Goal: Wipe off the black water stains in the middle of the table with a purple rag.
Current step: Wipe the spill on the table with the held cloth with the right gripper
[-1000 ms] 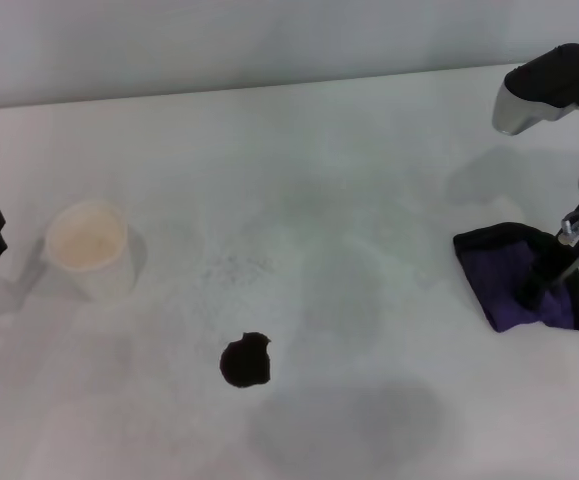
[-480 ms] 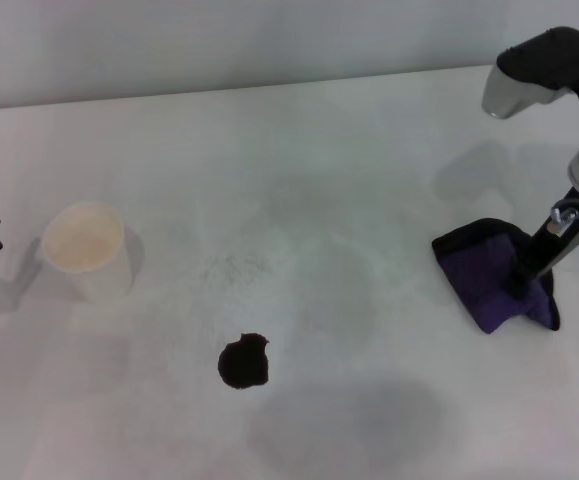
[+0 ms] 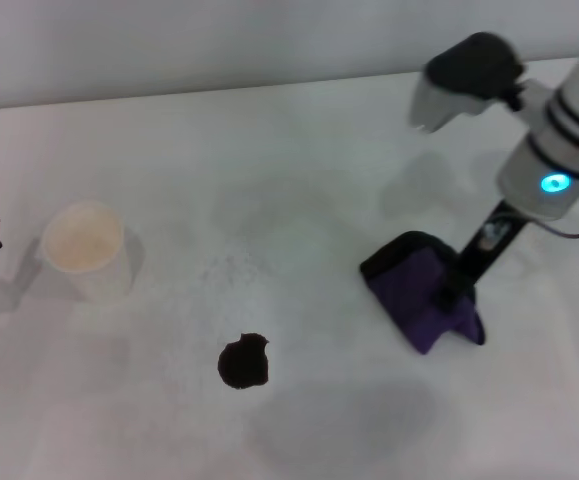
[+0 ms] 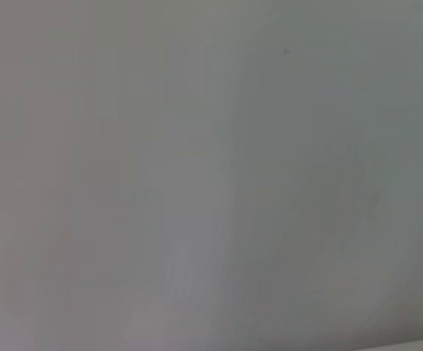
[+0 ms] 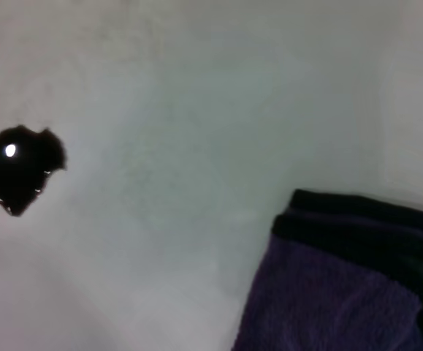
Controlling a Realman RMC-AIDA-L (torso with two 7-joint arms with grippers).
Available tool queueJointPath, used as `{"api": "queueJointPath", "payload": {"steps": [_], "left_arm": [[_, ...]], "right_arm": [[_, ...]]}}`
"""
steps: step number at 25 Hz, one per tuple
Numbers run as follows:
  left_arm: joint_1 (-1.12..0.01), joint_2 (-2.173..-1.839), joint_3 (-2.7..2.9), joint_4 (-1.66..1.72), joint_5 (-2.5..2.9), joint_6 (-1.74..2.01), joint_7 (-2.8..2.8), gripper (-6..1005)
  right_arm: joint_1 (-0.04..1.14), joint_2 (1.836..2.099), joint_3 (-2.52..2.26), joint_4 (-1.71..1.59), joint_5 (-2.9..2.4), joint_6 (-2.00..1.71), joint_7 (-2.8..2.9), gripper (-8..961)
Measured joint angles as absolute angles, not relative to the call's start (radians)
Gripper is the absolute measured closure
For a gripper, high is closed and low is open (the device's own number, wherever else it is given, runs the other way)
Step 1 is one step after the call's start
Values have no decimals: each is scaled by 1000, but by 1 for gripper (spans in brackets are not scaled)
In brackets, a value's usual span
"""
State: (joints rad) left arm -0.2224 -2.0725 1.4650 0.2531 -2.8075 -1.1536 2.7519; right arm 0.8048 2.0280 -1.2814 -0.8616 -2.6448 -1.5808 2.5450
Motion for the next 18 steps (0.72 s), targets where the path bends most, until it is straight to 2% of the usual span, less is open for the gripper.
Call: {"api": "queueJointPath", "payload": {"steps": [7, 18], "left_arm": [[-222, -2072, 1465, 253, -2810, -1153, 2752, 164], [-225, -2074, 1463, 253, -2816, -1142, 2752, 164]], "right_arm": [[807, 2028, -1651, -960, -2471, -1483, 2678, 830], [827, 2028, -1928, -1065, -2303, -1365, 2748, 831]]}}
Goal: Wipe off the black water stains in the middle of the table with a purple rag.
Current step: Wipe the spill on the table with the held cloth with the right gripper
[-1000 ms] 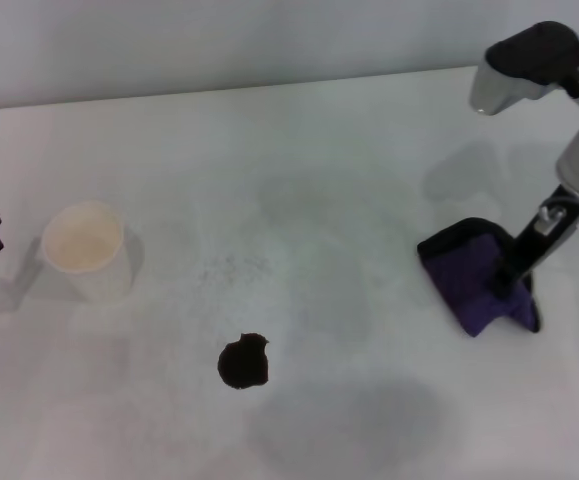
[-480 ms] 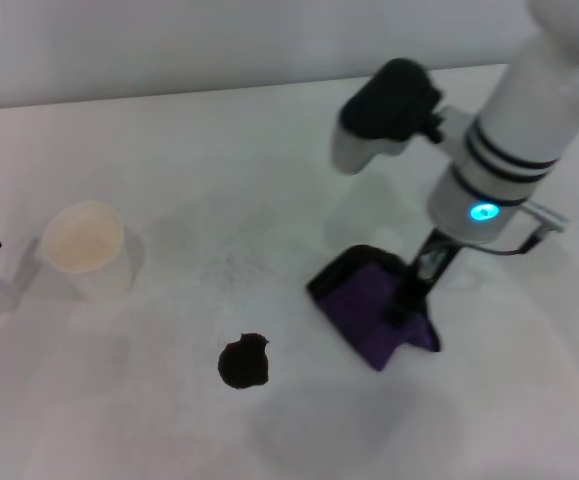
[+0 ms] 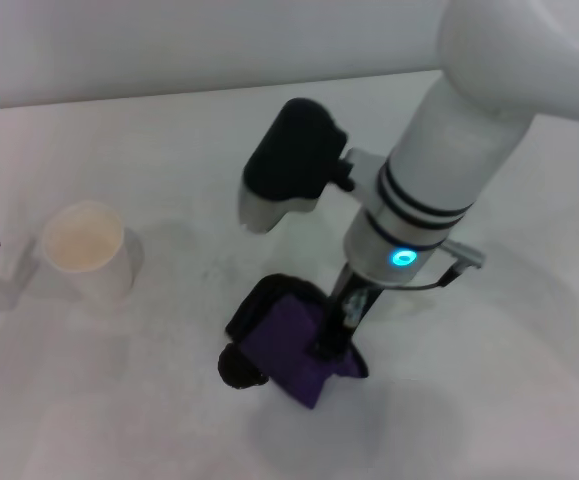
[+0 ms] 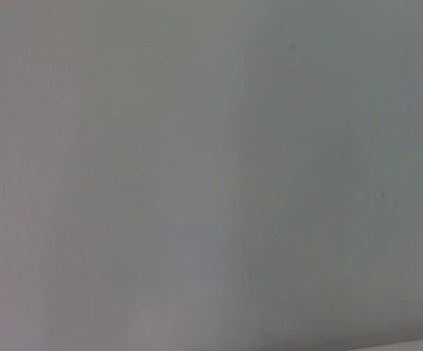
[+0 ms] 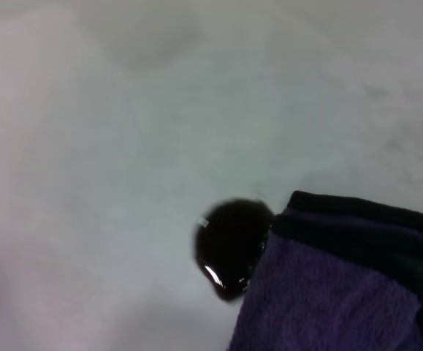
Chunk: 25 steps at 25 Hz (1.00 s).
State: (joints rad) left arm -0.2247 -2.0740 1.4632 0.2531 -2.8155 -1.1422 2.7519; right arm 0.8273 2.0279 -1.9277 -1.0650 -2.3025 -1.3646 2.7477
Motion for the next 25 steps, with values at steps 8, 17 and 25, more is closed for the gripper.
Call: {"api": "queueJointPath", "payload": {"steps": [8, 17, 25], "left_arm": [[-231, -2075, 1463, 253, -2816, -1141, 2752, 165], [-225, -2077, 1463, 252, -2816, -1129, 2749, 164], [-230, -2077, 1463, 243, -2816, -1126, 2749, 164]], "right_arm": [[881, 2028, -1998, -1040, -2243, -1326, 2755, 832], [902, 2028, -2125, -1052, -2161, -1318, 2753, 832], [913, 2028, -2059, -1018, -2260, -1303, 2751, 832]]}}
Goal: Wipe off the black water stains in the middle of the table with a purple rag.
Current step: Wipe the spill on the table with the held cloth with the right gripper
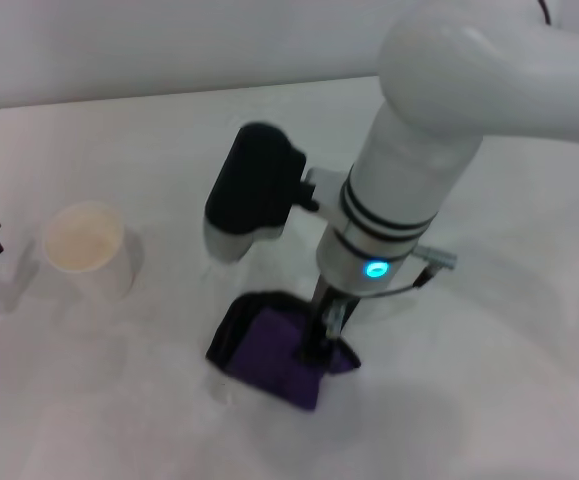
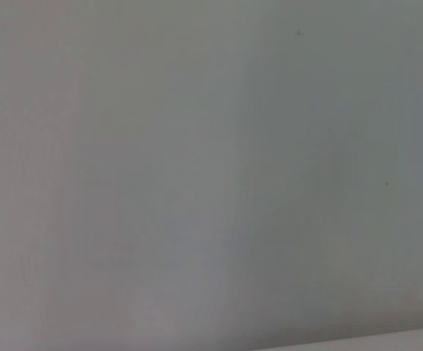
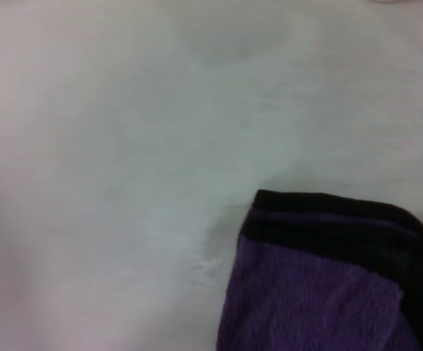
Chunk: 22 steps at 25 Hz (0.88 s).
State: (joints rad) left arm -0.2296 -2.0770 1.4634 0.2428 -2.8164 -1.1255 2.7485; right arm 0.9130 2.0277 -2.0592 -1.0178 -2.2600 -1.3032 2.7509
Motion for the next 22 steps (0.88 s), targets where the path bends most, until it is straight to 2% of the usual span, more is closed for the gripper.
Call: {"api": "queueJointPath", "payload": {"steps": [22], "left_arm": [[-235, -2075, 1463, 241, -2816, -1117, 2752, 164]], "right_arm": [[926, 2028, -2155, -1063, -2151, -1261, 2750, 833]]}}
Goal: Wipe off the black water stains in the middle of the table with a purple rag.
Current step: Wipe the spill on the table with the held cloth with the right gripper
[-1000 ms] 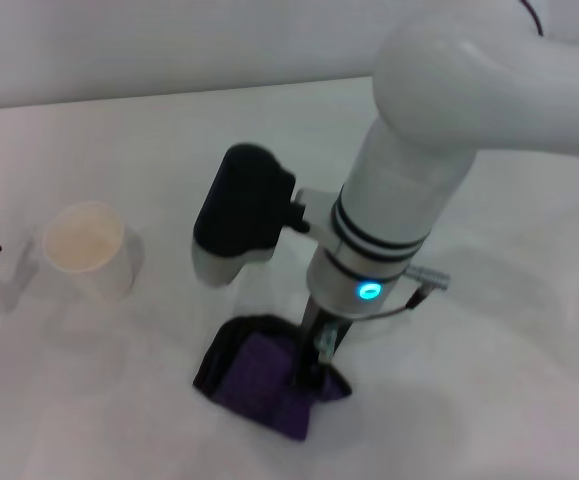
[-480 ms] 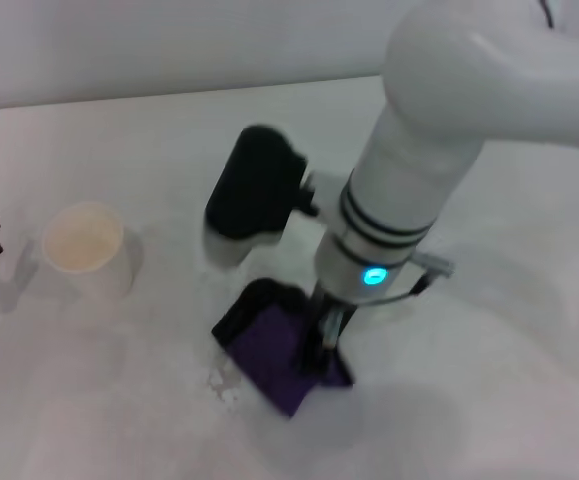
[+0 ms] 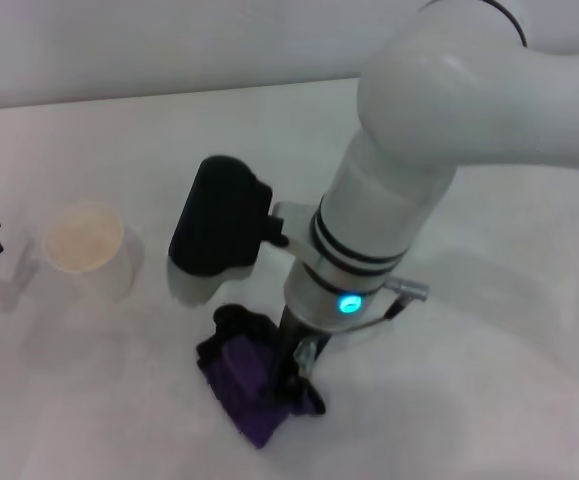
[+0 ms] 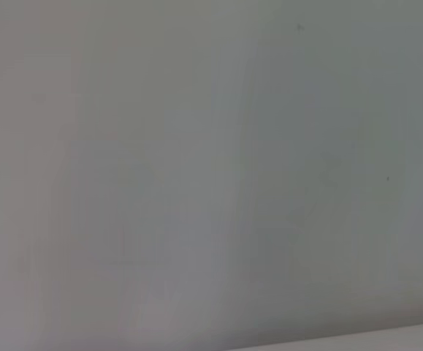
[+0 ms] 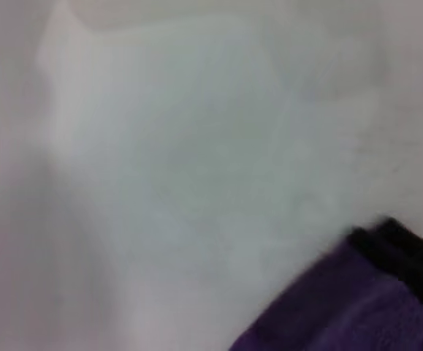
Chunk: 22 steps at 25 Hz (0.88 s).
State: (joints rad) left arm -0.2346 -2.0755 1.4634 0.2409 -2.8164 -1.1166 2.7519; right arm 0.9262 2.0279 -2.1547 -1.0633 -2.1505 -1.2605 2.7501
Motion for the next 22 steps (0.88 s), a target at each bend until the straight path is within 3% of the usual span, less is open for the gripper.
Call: {"api": "queueJointPath", "payload": {"steps": [11, 22], "left_arm": [[-231, -2074, 1463, 241, -2828, -1117, 2752, 164], [-235, -2074, 1463, 241, -2829, -1114, 2752, 164]], "right_arm": [[930, 2028, -1962, -976, -2354, -1258, 2751, 832], [928, 2028, -2190, -1068, -2119, -1249, 2751, 832]]}}
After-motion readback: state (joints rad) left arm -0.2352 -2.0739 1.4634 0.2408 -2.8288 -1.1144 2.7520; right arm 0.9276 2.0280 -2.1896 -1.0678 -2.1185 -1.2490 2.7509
